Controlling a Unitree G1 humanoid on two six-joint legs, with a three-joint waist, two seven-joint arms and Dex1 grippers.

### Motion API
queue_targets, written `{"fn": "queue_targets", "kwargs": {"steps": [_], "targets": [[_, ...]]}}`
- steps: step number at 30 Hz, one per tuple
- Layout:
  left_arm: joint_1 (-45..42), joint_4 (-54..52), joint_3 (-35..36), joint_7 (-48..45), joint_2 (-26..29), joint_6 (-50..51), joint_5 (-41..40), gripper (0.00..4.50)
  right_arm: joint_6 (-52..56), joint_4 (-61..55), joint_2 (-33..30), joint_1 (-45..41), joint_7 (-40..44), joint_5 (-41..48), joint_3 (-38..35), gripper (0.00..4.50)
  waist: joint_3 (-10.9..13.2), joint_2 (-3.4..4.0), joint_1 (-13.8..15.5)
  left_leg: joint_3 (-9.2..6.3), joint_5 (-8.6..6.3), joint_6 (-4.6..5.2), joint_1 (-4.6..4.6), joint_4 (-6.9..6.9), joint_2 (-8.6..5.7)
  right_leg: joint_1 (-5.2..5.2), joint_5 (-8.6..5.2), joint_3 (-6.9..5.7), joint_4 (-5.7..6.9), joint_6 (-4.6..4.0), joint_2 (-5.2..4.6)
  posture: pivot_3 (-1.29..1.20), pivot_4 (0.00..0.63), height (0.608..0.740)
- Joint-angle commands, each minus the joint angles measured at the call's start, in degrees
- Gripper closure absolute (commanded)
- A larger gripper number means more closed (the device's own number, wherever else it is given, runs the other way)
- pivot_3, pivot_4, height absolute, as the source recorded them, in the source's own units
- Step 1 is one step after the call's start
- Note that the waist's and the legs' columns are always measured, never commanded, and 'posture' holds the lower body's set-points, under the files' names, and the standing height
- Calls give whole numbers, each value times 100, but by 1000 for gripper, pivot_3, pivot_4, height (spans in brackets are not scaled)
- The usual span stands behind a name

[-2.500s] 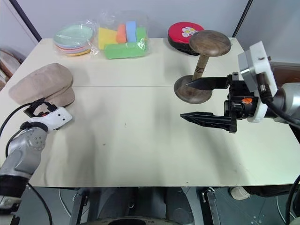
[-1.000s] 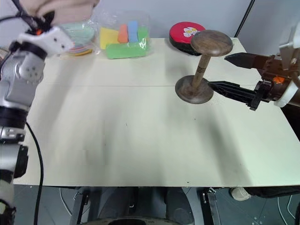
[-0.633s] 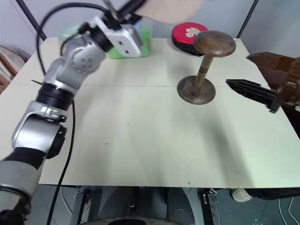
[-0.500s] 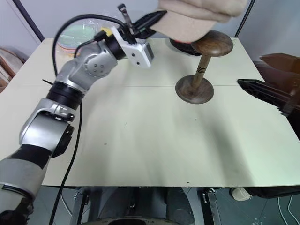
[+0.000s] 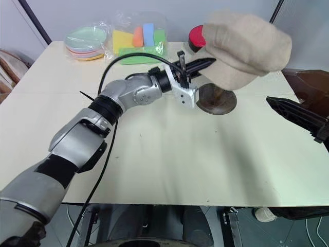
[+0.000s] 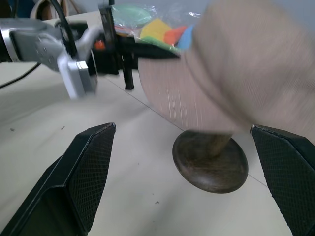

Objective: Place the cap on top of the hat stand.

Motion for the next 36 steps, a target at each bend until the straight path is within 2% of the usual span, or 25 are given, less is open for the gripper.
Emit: {"fn": "queue_targets", "kwargs": {"steps": [1,5,6,8,14,15,19,22,24,26,28,31,33,36], "targets": [[-64,270,-147,104,-116,246,114,4431,-109,-118,76,43,-144,184,-213,0,1,-1,1,-1,0,0,0,0,0,0,0,-1,0,0,1,0,150,740],[38,283,-198,111,-141,182,74,4431,-206,-173,167,120,-284,270,-97,0,1,-2,8,-1,0,0,-1,0,0,0,0,0,0,0,0,0,150,740],[89,242,-153,61,-121,101,4,4133,-231,-183,176,131,-301,280,-58,0,1,-2,9,-1,0,0,-1,0,0,0,0,0,0,1,0,0,150,740],[169,148,-86,-30,-81,-58,-117,3458,-283,-189,178,163,-317,289,11,0,1,-1,7,-1,0,0,-1,0,0,1,0,0,0,0,-1,0,150,740],[436,-361,3,-400,263,-494,-340,402,-659,-358,103,559,-205,-315,358,0,1,-1,1,-1,0,0,-1,0,0,0,0,1,1,0,-1,0,150,740],[547,-542,63,-561,397,-620,-482,34,-755,-395,110,649,-189,-474,432,0,0,0,0,-1,0,0,0,0,1,1,0,1,1,1,-1,0,150,740],[1135,-1403,373,-1893,959,-853,-1652,34,-1242,-649,97,1191,-60,-1372,831,0,-1,2,-14,0,0,0,3,0,4,0,0,1,5,0,1,0,150,740],[1874,-2530,515,-3871,1643,-223,-3585,34,-1572,-1002,179,1504,-184,-1940,1343,0,-2,4,-42,0,0,-1,5,1,8,-1,-1,1,11,-1,1,0,150,740],[2416,-3568,649,-5408,2183,1058,-5084,34,-1728,-1222,215,1415,-472,-2200,1816,0,-3,6,-114,-2,1,-2,7,1,20,-1,-1,1,16,-2,2,0,150,740],[2789,-4586,885,-6739,2765,2922,-6502,34,-1819,-1378,354,1101,-988,-2443,2443,0,-1,4,-167,-5,2,-3,9,4,24,0,-2,1,24,-3,2,0,150,740],[2923,-5322,1196,-7777,3443,4772,-7674,34,-1962,-1557,577,646,-1642,-2916,3453,0,1,3,-193,-9,2,-3,6,23,31,0,-3,-2,35,-6,10,0,150,740],[2843,-5800,1643,-8529,3984,6597,-8700,34,-2222,-1531,933,88,-2444,-3924,4851,0,3,4,-245,-18,1,-3,5,38,30,6,-5,-8,41,-7,15,0,150,740],[2524,-5666,2046,-8726,4061,7648,-9277,34,-2739,-1132,1087,-369,-3052,-5394,6314,0,4,4,-231,-27,1,-2,8,48,23,18,-9,-16,40,-2,10,0,150,740],[2216,-5423,2361,-8740,3956,8316,-9358,34,-3426,-314,1412,-936,-3567,-7020,7694,0,4,2,-216,-27,1,-2,7,58,4,23,-12,-17,36,2,7,0,150,740]]}}
